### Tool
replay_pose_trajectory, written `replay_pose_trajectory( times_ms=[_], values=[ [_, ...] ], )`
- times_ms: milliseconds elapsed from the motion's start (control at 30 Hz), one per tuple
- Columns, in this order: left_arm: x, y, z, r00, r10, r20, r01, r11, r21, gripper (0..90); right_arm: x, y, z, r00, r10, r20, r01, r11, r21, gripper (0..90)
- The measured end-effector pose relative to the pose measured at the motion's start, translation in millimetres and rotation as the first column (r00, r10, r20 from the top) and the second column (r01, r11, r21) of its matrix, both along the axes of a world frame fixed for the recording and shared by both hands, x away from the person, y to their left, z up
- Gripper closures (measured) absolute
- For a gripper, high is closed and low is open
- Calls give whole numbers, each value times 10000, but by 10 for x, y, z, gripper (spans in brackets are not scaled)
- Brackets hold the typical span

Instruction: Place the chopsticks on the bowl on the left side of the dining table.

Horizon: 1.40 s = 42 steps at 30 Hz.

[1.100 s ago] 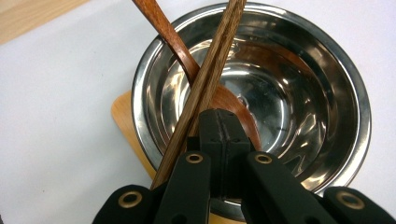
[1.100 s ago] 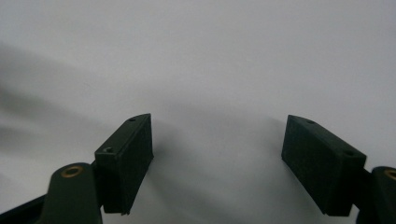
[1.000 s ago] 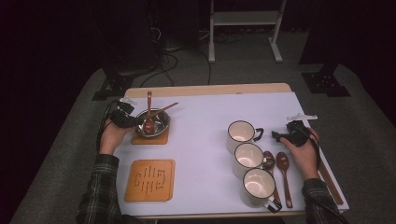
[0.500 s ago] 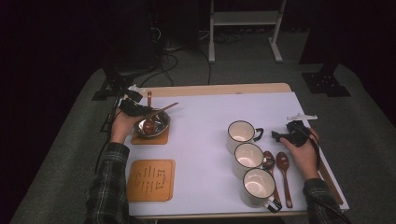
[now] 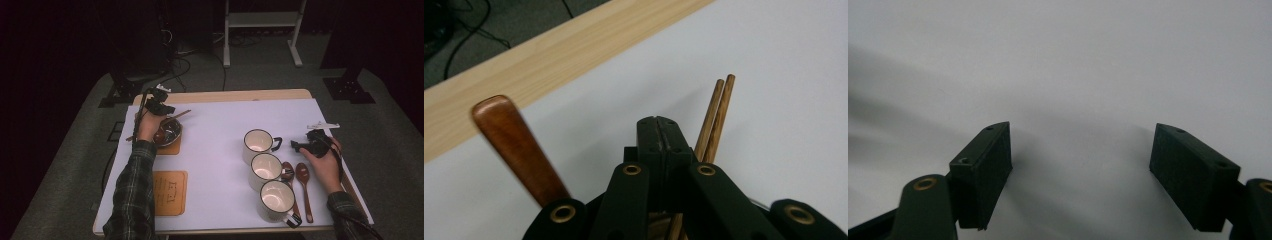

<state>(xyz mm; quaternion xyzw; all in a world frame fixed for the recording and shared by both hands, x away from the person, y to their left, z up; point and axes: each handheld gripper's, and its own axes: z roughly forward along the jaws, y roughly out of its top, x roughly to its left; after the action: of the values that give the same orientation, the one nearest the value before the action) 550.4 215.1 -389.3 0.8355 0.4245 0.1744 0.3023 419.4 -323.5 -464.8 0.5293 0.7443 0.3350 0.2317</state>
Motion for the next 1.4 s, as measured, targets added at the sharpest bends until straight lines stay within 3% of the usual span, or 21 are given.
replay_pose_trajectory(
  times_ms=[333, 633, 967, 1033, 1267, 1400],
  values=[
    [58, -218, -121, 9987, -336, -393, 343, 9993, 178, 893, 0, 1, 0, 10000, -7, -10, 7, 10000, -1, 231],
    [-26, -362, -62, 9946, -909, -498, 924, 9953, 301, 893, 1, 2, 1, 10000, -8, -14, 8, 10000, -12, 231],
    [-181, -519, -9, 9804, -1793, -821, 1817, 9831, 219, 892, 1, 2, 1, 10000, -5, -12, 5, 10000, -18, 231],
    [-215, -548, -5, 9788, -1877, -817, 1888, 9820, 47, 892, 1, 2, 1, 10000, -6, -15, 6, 10000, -18, 231],
    [-318, -602, 10, 9717, -2178, -913, 2197, 9755, 118, 892, 1, 2, 1, 10000, -4, -14, 4, 10000, -20, 231],
    [-406, -608, 33, 9677, -2382, -821, 2367, 9712, -273, 892, 1, 1, 1, 10000, -6, -17, 6, 10000, -16, 231]
  ],
)
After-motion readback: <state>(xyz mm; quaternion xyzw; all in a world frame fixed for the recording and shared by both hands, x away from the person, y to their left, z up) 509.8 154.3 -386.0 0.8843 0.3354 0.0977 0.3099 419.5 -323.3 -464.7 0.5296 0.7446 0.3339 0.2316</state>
